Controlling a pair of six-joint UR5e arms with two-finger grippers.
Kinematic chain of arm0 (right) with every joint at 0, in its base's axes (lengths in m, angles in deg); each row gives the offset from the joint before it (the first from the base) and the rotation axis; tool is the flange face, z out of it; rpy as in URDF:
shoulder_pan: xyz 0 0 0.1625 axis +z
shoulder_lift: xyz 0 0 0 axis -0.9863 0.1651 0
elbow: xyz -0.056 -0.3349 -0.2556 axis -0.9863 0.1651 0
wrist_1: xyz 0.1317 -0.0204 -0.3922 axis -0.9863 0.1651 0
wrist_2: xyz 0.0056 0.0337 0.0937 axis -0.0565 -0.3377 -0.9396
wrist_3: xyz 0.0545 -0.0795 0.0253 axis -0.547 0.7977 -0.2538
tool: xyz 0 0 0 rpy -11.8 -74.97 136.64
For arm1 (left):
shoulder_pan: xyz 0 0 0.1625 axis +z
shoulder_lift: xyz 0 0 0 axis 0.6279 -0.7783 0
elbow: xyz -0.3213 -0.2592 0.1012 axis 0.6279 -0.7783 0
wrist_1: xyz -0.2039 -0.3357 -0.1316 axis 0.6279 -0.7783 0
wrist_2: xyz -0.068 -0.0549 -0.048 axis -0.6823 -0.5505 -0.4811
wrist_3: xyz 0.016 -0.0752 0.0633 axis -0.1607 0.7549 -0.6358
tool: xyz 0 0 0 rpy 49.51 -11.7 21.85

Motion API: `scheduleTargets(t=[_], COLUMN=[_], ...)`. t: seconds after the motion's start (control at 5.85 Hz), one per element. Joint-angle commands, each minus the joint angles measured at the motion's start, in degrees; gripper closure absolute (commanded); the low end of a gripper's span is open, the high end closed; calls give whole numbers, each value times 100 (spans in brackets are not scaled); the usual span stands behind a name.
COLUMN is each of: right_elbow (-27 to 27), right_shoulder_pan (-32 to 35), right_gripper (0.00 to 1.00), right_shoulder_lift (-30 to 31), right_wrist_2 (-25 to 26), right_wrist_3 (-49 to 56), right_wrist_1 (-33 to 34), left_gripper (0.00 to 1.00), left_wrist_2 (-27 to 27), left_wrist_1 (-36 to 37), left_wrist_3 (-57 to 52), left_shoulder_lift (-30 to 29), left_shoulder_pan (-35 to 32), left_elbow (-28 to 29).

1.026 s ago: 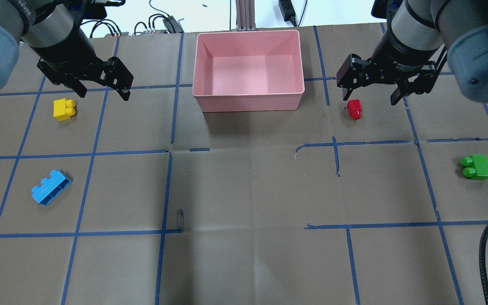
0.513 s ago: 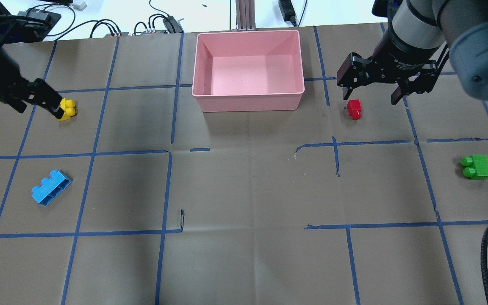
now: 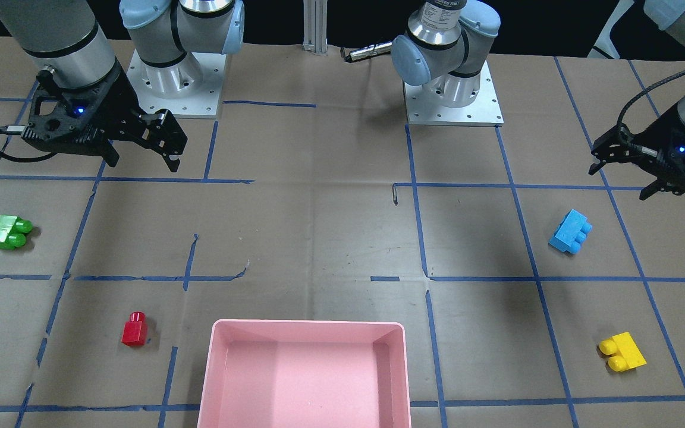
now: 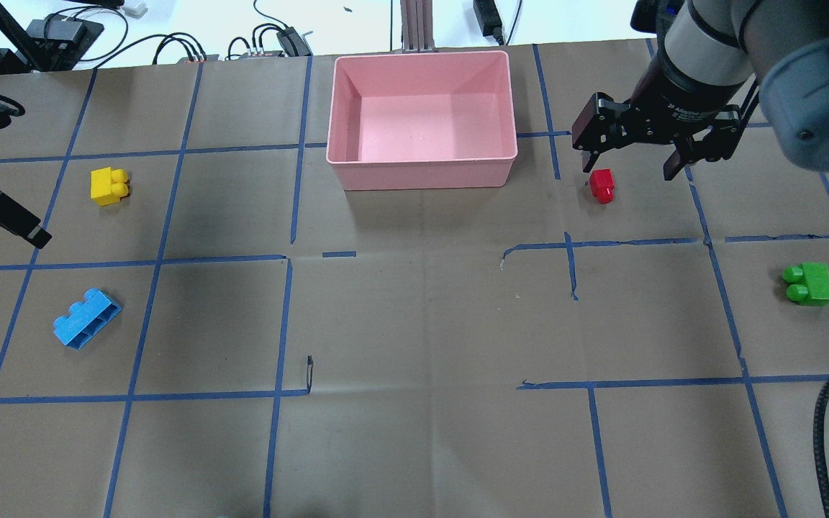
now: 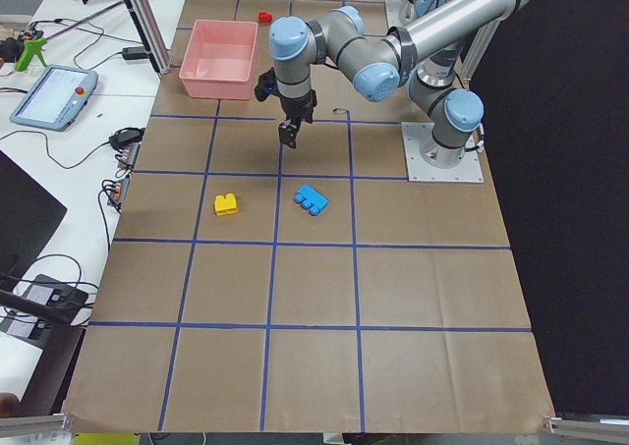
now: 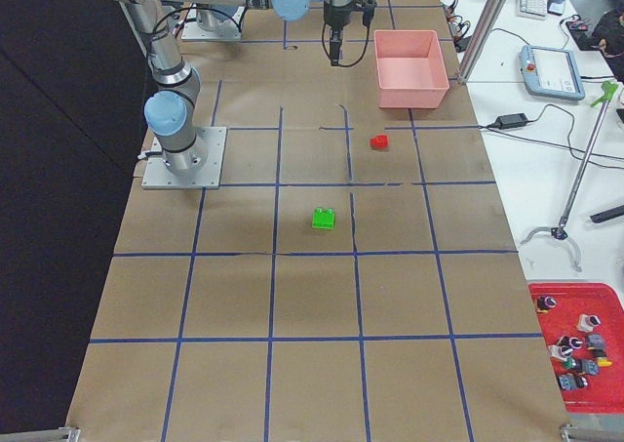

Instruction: Put all blocks into box

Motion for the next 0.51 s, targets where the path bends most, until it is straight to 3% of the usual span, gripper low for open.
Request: scheduleTargets(t=[0.0,0.17,0.34], right_elbow=[-37,-72,-160], right_shoulder_pan=[-536,-1324,-2123], right_gripper=[0,0,0], right_shoulder_lift=[-8,-17,-26], right_wrist_2=[15,-3,-29], right_wrist_3=[763,2005,3088], right_wrist_1=[69,70,70], left_gripper=[1,1,1], left_wrist_2=[-9,-9,-9], left_wrist_1=[1034,1596,1645], left_wrist_3=[-986,-1364,-1542], left_shoulder_lift=[-15,-15,-24], left_shoulder_pan=[466,495,504], left_elbow=[-808,-1048,-1076])
